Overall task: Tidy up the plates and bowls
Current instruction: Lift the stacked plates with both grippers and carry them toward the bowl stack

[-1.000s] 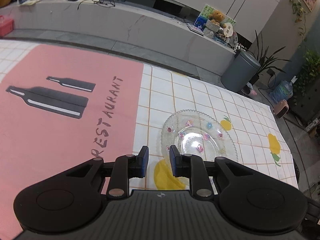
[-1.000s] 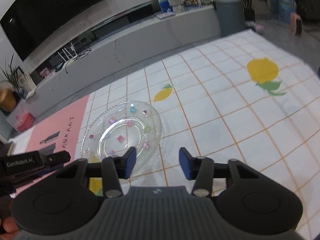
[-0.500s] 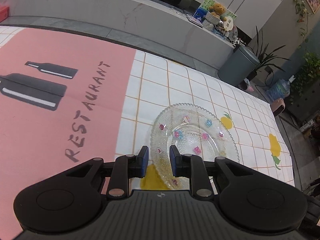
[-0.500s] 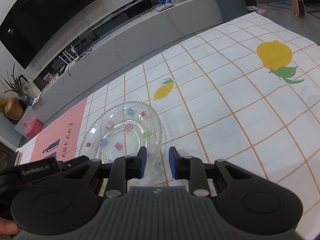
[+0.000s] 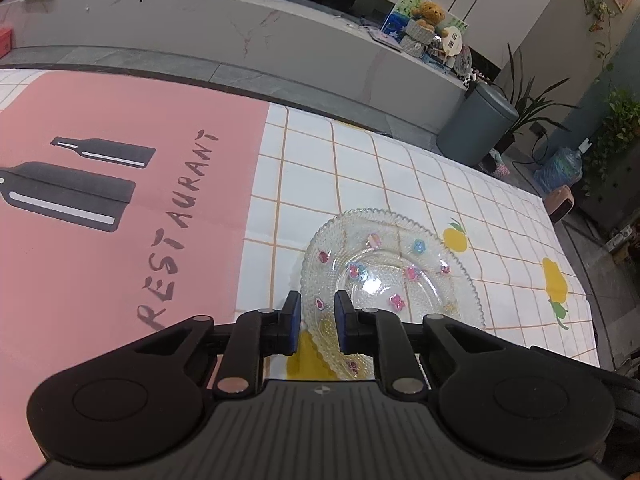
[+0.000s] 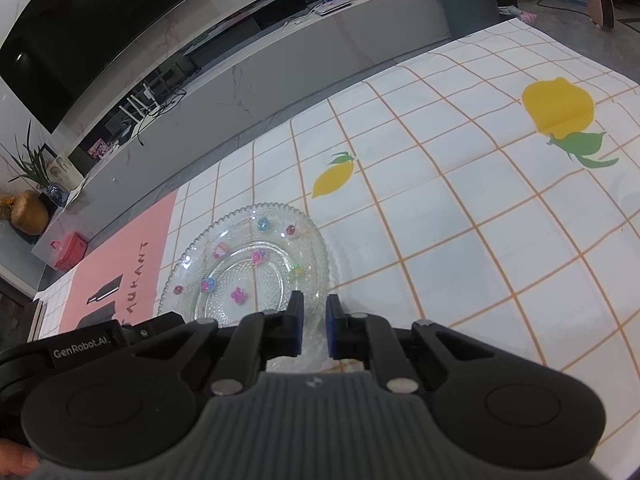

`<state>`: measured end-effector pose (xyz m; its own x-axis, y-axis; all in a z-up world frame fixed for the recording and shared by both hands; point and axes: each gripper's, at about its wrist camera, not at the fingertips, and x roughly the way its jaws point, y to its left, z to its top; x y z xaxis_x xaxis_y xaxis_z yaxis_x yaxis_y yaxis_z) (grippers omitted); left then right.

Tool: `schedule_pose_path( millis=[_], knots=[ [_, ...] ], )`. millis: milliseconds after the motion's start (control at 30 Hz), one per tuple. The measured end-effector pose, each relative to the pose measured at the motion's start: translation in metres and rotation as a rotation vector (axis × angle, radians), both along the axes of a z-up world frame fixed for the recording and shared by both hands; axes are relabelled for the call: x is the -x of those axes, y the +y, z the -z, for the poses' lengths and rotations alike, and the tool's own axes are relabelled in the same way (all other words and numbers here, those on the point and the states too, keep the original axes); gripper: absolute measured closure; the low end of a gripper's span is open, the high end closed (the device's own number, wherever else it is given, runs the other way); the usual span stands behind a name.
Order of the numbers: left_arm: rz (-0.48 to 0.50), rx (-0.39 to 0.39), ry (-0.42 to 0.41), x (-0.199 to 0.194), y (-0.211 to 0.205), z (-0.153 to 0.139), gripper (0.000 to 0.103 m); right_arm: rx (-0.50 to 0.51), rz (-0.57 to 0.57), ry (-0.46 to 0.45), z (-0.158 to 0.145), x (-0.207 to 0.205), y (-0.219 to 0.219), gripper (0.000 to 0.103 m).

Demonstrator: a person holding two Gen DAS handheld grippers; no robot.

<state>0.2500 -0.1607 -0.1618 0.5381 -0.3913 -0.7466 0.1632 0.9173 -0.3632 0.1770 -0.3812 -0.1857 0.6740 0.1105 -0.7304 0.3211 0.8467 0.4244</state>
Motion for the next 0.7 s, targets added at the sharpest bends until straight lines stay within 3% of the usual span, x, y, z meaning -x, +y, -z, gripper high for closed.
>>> schedule_pose_path(
  millis=[700],
  knots=[
    [-0.025,0.018,-0.053,0.075,0.029,-0.046,0.087,-0.026,-0.019,-0.054,-0.044,0.075,0.026,0.094]
  ],
)
